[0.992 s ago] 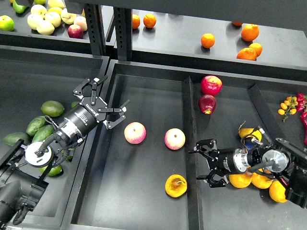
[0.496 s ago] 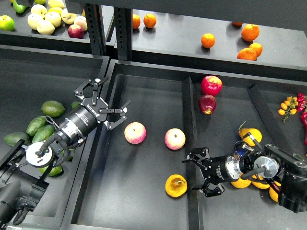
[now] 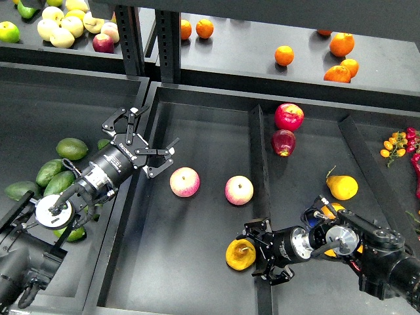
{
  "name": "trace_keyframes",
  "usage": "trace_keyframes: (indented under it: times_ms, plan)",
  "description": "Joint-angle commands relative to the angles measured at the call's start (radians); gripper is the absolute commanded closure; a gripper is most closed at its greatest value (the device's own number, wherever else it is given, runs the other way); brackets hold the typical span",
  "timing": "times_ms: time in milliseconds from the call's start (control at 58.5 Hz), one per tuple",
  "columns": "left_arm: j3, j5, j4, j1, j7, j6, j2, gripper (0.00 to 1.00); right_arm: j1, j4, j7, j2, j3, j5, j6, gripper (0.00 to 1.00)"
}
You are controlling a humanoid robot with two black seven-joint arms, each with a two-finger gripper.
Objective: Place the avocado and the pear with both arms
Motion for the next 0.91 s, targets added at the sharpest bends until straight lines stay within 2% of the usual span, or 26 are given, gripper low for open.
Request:
trace_keyframes:
  times_ms: [0, 103, 188, 222, 308, 496, 889]
  plan:
    - [0.001, 0.000, -0.001, 0.000, 0.000, 0.000, 0.000, 0.01, -0.007, -0.018, 0.000, 0.022, 0.003, -0.001, 0.000, 0.01]
    - [0.001, 0.000, 0.001, 0.000, 0.000, 0.000, 0.000, 0.01, -0.007, -0.023, 0.000, 0.026, 0.001, -0.001, 0.000, 0.02]
    - [0.003, 0.000, -0.001, 0.000, 0.000, 0.000, 0.000, 0.01, -0.007, -0.025, 0.000, 0.026, 0.003, -0.001, 0.000, 0.07]
    - [0.003, 0.000, 0.001, 0.000, 0.000, 0.000, 0.000, 0.01, -0.007, -0.025, 0.000, 0.026, 0.003, -0.001, 0.000, 0.11]
    - [0.005, 0.000, 0.001, 0.000, 0.000, 0.000, 0.000, 0.01, -0.009, -0.025, 0.000, 0.026, 0.003, 0.001, 0.000, 0.27]
    - [0.006, 0.000, 0.001, 0.000, 0.000, 0.000, 0.000, 0.01, -0.021, -0.041, 0.000, 0.046, 0.012, -0.002, 0.000, 0.46]
    - [0.008, 0.000, 0.001, 0.000, 0.000, 0.000, 0.000, 0.01, -0.041, -0.071, 0.000, 0.065, 0.032, -0.009, 0.000, 0.63]
